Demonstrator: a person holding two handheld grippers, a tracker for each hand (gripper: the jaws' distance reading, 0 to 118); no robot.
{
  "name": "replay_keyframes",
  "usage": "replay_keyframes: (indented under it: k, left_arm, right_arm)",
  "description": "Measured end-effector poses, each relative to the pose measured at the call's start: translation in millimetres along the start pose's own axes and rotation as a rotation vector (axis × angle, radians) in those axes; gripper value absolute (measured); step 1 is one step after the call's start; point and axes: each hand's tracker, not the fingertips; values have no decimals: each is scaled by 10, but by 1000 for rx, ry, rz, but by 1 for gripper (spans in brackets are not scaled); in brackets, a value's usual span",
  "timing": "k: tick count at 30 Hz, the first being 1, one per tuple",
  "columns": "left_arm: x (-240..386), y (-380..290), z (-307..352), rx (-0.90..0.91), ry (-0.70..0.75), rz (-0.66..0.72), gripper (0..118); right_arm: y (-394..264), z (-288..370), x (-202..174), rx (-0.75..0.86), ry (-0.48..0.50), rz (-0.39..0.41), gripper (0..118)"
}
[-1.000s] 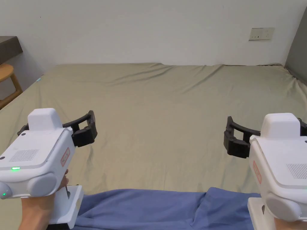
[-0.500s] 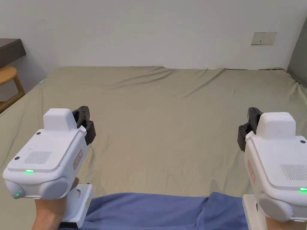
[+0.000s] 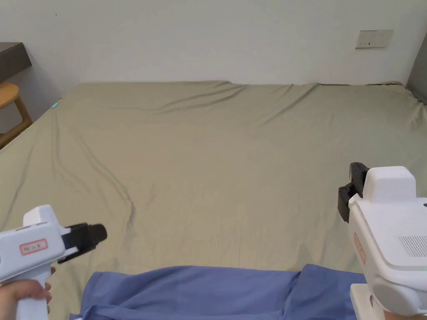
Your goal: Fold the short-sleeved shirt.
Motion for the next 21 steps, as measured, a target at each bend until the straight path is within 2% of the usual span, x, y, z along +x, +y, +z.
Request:
replay_keyframes:
  k: [4,7,10,11,12,14,18,21]
  left_arm:
    - [-540,-36,-136,-141,-8,28,0]
    - [-827,-128,-233,-224,-8,91,10]
    - [-1055,-229,-339,-266,-18,126,76]
    - [-1144,-256,-403,-298,-9,137,92]
    - [-1185,-282,-454,-307,-3,141,92]
    - [-1259,-323,-530,-299,5,145,102]
    - [-1405,-435,-724,-346,11,186,101]
    - [-1294,-557,-728,-340,-7,199,100]
  right_arm:
    - [-67,-94,-76,-36,7,14,1]
    - [-132,-176,-134,-62,17,25,1]
    - [-181,-216,-193,-80,26,25,1]
    - [-195,-231,-209,-86,29,29,1]
    - [-211,-246,-230,-91,29,35,1]
    - [-233,-276,-253,-103,32,46,1]
    - [-266,-327,-255,-116,46,50,1]
    - [-283,-330,-246,-115,44,56,1]
